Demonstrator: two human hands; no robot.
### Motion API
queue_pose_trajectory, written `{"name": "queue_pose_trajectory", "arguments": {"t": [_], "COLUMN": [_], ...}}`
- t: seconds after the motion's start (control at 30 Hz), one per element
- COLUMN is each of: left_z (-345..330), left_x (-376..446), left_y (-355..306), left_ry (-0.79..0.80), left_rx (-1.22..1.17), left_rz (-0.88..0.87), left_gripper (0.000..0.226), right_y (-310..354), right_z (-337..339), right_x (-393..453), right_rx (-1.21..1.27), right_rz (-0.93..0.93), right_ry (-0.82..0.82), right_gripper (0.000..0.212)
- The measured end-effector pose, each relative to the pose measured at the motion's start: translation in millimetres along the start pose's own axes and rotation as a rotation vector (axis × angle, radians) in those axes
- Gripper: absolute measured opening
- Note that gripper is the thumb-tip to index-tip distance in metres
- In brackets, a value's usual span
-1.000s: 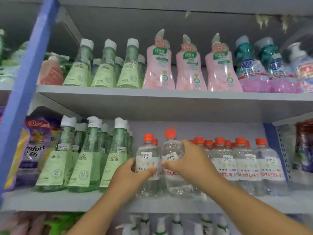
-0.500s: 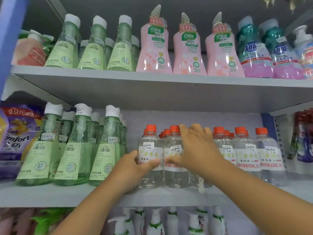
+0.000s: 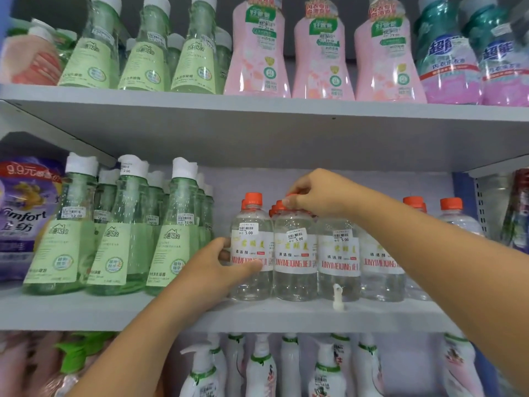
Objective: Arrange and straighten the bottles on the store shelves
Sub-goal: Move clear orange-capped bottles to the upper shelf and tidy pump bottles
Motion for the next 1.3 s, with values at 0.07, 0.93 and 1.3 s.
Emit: {"name": "queue_pose_trajectory", "arguments": {"t": [0.07, 0.93, 1.3], "left_z": [0, -1, -1], "left_x": [1, 0, 7], "left_y": [2, -1, 8], "left_ry": [-0.004, -0.014, -0.004], "left_rx": [0.005, 0.082, 0.082], "left_rz": [0.000, 0.008, 0.023], "left_gripper": [0.041, 0.064, 0.060], "right_y": [0, 1, -222], "right_z": [0, 22, 101], "right_x": [1, -31, -188], "right_rx": [0.004, 0.037, 0.477], "right_rz": [0.012, 0.034, -0.471], "right_ry": [0.012, -0.105, -0.564], "right_gripper": [0.020, 0.055, 0.077]}}
Point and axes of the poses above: each hand's wrist, its own x-axis towards the middle knuckle, its own z-axis out of the back of the hand, y = z × x, the point moved 7 cm from there along x, towards the middle knuckle, and after that the axes turned 14 degrees about x, right-handed, at the moved point
